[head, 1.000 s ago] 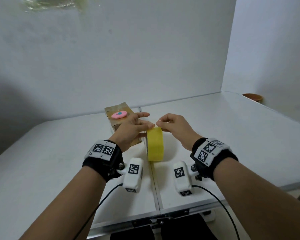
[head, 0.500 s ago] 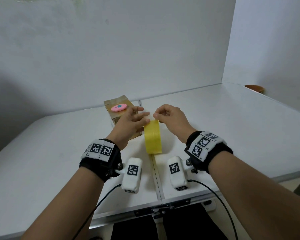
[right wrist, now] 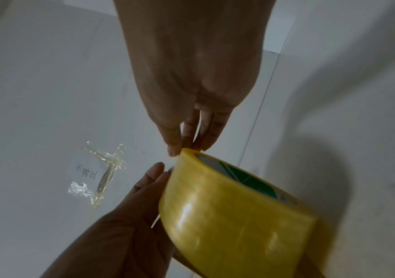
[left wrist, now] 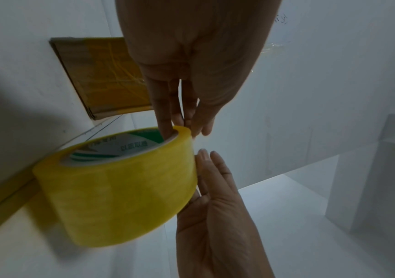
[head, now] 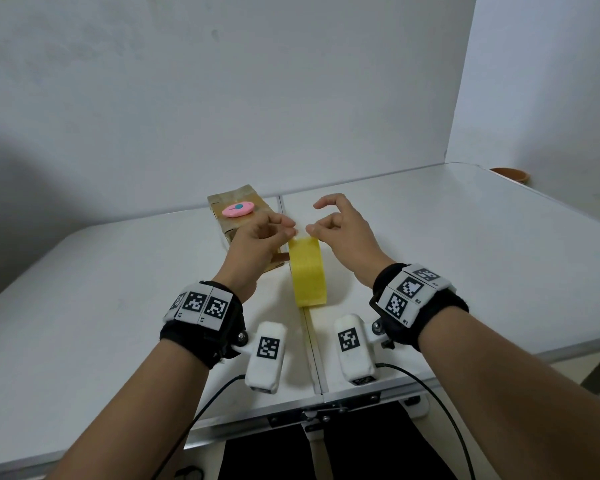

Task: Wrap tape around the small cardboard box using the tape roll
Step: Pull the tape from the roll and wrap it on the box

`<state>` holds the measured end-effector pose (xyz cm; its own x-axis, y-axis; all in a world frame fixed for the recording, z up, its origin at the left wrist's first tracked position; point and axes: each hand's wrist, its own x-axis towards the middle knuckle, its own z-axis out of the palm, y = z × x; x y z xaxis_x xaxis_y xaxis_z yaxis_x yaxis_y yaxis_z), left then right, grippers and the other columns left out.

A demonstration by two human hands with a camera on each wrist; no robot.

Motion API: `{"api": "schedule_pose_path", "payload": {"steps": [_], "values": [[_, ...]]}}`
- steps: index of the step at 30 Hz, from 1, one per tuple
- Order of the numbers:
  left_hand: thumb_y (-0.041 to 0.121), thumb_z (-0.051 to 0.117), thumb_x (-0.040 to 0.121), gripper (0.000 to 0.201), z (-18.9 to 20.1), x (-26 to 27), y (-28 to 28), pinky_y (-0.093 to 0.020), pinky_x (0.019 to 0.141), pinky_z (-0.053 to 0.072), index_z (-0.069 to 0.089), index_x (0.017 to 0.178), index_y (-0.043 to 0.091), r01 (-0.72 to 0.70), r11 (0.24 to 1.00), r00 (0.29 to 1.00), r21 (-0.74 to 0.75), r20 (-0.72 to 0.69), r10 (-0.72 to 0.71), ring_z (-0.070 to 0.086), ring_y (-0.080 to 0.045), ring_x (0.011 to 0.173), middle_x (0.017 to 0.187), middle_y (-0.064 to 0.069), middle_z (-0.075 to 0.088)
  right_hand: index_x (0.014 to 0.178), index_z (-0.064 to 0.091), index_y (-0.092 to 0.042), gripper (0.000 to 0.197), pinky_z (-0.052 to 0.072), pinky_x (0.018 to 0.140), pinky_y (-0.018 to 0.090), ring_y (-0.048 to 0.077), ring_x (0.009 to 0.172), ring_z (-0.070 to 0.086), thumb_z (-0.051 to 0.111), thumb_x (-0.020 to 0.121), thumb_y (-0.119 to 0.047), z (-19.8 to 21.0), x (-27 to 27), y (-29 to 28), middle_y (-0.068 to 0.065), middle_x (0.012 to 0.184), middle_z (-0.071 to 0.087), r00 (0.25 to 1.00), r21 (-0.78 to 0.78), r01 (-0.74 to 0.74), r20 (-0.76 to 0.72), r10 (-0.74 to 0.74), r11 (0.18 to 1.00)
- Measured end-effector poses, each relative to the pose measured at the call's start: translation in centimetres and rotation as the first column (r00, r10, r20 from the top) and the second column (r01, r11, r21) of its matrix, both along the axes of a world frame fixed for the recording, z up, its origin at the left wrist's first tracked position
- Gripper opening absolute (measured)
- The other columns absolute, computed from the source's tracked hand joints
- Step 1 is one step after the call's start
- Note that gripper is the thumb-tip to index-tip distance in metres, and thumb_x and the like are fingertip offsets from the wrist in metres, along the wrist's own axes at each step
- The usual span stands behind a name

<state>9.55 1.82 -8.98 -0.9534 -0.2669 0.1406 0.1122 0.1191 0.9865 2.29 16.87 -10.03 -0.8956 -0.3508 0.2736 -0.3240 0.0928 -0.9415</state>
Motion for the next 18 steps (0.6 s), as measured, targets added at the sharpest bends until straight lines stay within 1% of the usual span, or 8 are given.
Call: {"api": "schedule_pose_path", "payload": {"steps": [2, 5, 7, 9, 11, 13, 15, 18], "values": [[0.014, 0.066, 0.090, 0.016, -0.06, 0.01, -0.06, -0.056, 0.094, 0.053, 0.069, 0.104, 0.007, 0.001, 1.000, 1.000, -0.006, 0.006, -0.001, 0.063, -0.030, 0.096, 0.101, -0.015, 0.064, 0.104, 0.059, -0.019, 0.018, 0.043, 0.070, 0.022, 0.014, 0.078, 0.059, 0.067, 0.088, -0.020, 0.05, 0.08, -0.01, 0.014, 0.087, 0.069, 1.000, 0.021, 0.001, -0.021, -0.001, 1.000], [0.011, 0.065, 0.090, 0.012, -0.18, 0.00, 0.00, -0.056, 0.094, 0.053, 0.073, 0.100, 0.013, -0.020, 1.000, 1.000, -0.006, 0.000, 0.020, 0.065, -0.030, 0.095, 0.101, -0.014, 0.067, 0.093, 0.066, -0.014, 0.008, 0.043, 0.071, 0.025, 0.012, 0.072, 0.057, 0.067, 0.088, -0.020, 0.03, 0.11, -0.09, 0.001, 0.076, 0.063, 0.999, 0.038, 0.001, -0.037, 0.000, 0.999], [0.009, 0.065, 0.091, 0.013, -0.21, 0.04, 0.06, -0.056, 0.094, 0.053, 0.074, 0.099, 0.012, -0.025, 1.000, 1.000, 0.009, -0.001, 0.025, 0.066, -0.029, 0.095, 0.100, -0.013, 0.069, 0.093, 0.069, -0.013, 0.008, 0.045, 0.075, 0.026, 0.011, 0.073, 0.057, 0.066, 0.088, -0.019, 0.07, 0.09, -0.09, -0.002, 0.076, 0.062, 0.999, 0.039, -0.007, -0.033, 0.008, 0.999], [0.007, 0.064, 0.091, 0.015, -0.26, 0.10, 0.13, -0.053, 0.093, 0.054, 0.074, 0.103, 0.009, -0.036, 0.999, 0.999, 0.016, 0.006, 0.036, 0.067, -0.027, 0.096, 0.102, -0.013, 0.071, 0.096, 0.071, -0.013, 0.011, 0.047, 0.080, 0.028, 0.011, 0.076, 0.059, 0.066, 0.088, -0.019, 0.07, 0.06, -0.07, -0.002, 0.078, 0.063, 1.000, 0.036, -0.007, -0.025, 0.008, 0.999], [0.006, 0.063, 0.092, 0.019, -0.32, 0.17, 0.18, -0.050, 0.092, 0.055, 0.073, 0.107, 0.006, -0.046, 0.999, 0.999, 0.012, 0.004, 0.046, 0.068, -0.024, 0.095, 0.101, -0.011, 0.072, 0.102, 0.069, -0.013, 0.015, 0.049, 0.087, 0.031, 0.013, 0.081, 0.062, 0.066, 0.088, -0.020, 0.01, 0.04, -0.12, 0.000, 0.081, 0.066, 1.000, 0.021, -0.004, -0.004, 0.004, 1.000], [0.006, 0.063, 0.092, 0.019, -0.40, 0.26, 0.23, -0.050, 0.093, 0.055, 0.073, 0.109, 0.004, -0.047, 0.999, 0.999, 0.008, -0.004, 0.047, 0.068, -0.023, 0.094, 0.100, -0.010, 0.071, 0.105, 0.064, -0.015, 0.019, 0.049, 0.091, 0.033, 0.019, 0.092, 0.067, 0.067, 0.088, -0.022, -0.09, -0.02, -0.20, 0.008, 0.090, 0.072, 1.000, 0.011, 0.010, 0.018, -0.011, 1.000], [0.008, 0.063, 0.092, 0.019, -0.47, 0.30, 0.22, -0.051, 0.093, 0.054, 0.073, 0.108, 0.003, -0.055, 0.998, 0.998, 0.006, -0.007, 0.055, 0.067, -0.024, 0.095, 0.099, -0.008, 0.071, 0.104, 0.058, -0.019, 0.019, 0.048, 0.090, 0.034, 0.023, 0.098, 0.067, 0.067, 0.088, -0.023, -0.11, -0.10, -0.20, 0.012, 0.096, 0.073, 0.999, 0.004, 0.019, 0.027, -0.019, 1.000], [0.009, 0.063, 0.093, 0.018, -0.66, 0.20, 0.12, -0.051, 0.094, 0.054, 0.074, 0.107, 0.005, -0.056, 0.998, 0.998, 0.001, -0.002, 0.056, 0.067, -0.024, 0.095, 0.100, -0.009, 0.071, 0.099, 0.058, -0.021, 0.011, 0.049, 0.086, 0.033, 0.025, 0.095, 0.067, 0.063, 0.089, -0.022, 0.00, 0.05, -0.14, 0.012, 0.094, 0.072, 1.000, 0.028, 0.007, 0.003, -0.007, 1.000]]}}
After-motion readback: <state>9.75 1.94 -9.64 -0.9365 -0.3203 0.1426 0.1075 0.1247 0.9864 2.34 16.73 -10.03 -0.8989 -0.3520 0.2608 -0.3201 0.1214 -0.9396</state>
